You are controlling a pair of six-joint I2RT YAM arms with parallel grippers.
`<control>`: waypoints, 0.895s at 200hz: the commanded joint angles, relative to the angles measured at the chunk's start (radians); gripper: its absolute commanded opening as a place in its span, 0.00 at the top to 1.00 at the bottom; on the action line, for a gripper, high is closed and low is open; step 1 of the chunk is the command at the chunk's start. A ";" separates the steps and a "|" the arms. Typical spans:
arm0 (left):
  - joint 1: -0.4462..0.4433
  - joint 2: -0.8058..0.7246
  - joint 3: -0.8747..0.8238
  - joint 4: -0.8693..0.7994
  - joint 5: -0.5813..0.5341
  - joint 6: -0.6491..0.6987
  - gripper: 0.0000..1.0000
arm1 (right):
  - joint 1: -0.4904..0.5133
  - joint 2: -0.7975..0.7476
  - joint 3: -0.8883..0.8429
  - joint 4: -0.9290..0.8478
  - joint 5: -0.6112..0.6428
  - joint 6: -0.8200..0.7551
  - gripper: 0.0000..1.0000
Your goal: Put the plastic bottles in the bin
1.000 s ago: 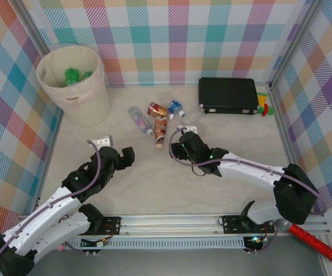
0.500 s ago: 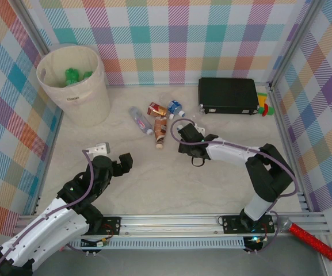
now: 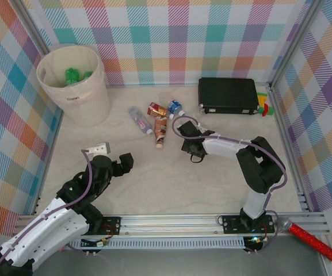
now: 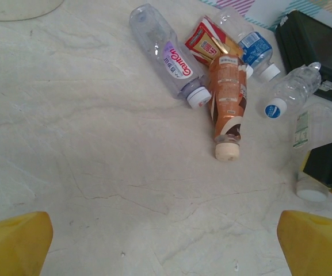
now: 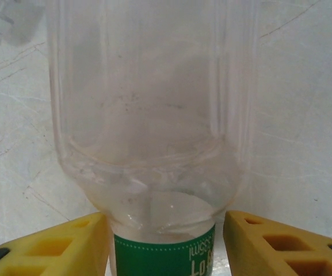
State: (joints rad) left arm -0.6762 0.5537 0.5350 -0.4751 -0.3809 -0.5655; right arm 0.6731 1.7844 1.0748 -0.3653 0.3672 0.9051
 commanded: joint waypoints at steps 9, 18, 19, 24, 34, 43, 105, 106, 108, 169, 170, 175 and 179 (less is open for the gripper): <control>-0.011 -0.029 0.038 -0.023 0.029 -0.025 0.00 | -0.009 0.019 0.024 -0.042 0.023 0.000 0.47; -0.013 -0.033 0.034 -0.022 0.029 -0.027 0.00 | -0.010 0.016 0.020 -0.045 0.030 -0.002 0.48; -0.013 -0.033 0.034 -0.021 0.029 -0.027 0.00 | -0.010 0.016 0.019 -0.045 0.031 -0.002 0.48; -0.012 -0.033 0.034 -0.019 0.029 -0.029 0.00 | -0.010 0.013 0.015 -0.044 0.034 -0.001 0.49; -0.012 -0.034 0.037 -0.022 0.032 -0.030 0.00 | -0.010 0.007 0.006 -0.039 0.039 -0.002 0.51; -0.012 -0.031 0.040 -0.025 0.034 -0.032 0.00 | -0.010 0.002 -0.003 -0.033 0.040 -0.003 0.52; -0.011 -0.031 0.048 -0.041 0.043 -0.049 0.00 | -0.010 0.008 -0.010 -0.016 0.033 -0.046 0.50; -0.011 -0.032 0.049 -0.041 0.042 -0.049 0.00 | -0.010 0.008 -0.010 -0.016 0.033 -0.046 0.50; -0.012 -0.031 0.050 -0.041 0.042 -0.051 0.00 | -0.010 0.011 -0.008 -0.016 0.033 -0.047 0.49; -0.013 -0.032 0.082 -0.077 0.040 -0.050 0.00 | -0.012 0.044 0.002 -0.002 0.023 -0.064 0.52; -0.013 -0.032 0.084 -0.078 0.041 -0.050 0.00 | -0.012 0.045 0.002 -0.002 0.023 -0.063 0.52; -0.012 -0.034 0.085 -0.082 0.039 -0.051 0.00 | -0.012 0.047 0.001 -0.002 0.020 -0.064 0.52; -0.013 -0.034 0.086 -0.084 0.037 -0.051 0.00 | -0.012 0.047 0.001 -0.001 0.018 -0.064 0.53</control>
State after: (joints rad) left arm -0.6762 0.5285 0.5819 -0.5266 -0.3489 -0.6132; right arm 0.6666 1.8179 1.0752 -0.3740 0.3923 0.8520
